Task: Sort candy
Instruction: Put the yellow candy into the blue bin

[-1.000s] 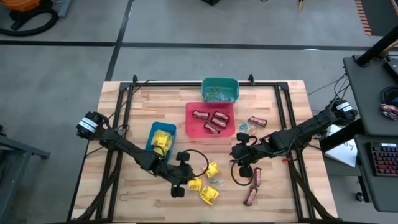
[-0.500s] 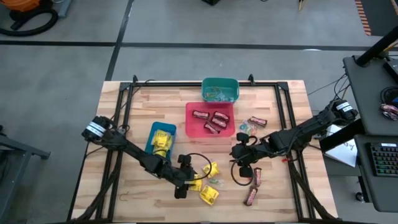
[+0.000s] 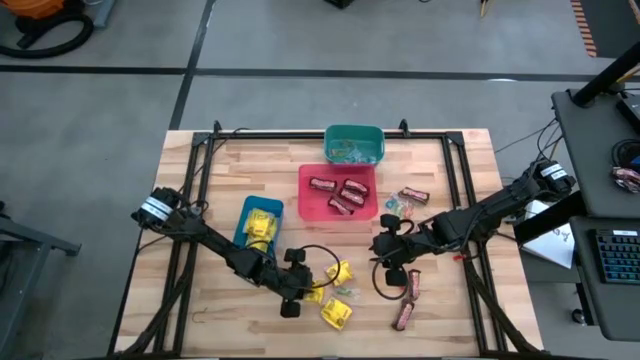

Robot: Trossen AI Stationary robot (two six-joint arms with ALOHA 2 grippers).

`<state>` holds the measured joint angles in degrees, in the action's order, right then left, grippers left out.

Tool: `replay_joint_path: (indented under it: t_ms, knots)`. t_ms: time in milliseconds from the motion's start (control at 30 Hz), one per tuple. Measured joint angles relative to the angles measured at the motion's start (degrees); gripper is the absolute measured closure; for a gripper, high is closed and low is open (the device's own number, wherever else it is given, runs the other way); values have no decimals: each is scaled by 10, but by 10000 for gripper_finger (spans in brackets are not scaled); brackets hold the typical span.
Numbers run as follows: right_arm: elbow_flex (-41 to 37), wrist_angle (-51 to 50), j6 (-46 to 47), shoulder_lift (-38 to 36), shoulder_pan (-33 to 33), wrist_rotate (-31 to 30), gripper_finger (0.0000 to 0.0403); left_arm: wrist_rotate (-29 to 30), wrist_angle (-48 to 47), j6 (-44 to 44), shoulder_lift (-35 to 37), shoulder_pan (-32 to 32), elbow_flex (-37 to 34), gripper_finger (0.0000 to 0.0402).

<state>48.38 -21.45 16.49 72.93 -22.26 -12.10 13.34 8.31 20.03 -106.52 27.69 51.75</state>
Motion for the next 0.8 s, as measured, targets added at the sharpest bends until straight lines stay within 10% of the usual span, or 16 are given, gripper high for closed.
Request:
replay_joint_path:
  t_ms: [167,500,800]
  knots:
    - [0,5,0,0,0,0,282,-5,0,-3,5,-1,0,394]
    - [0,8,-2,0,0,-1,282,-2,-60,-31,99,-2,-1,400]
    - [0,23,0,0,0,-17,282,172,-399,116,272,-5,-1,401]
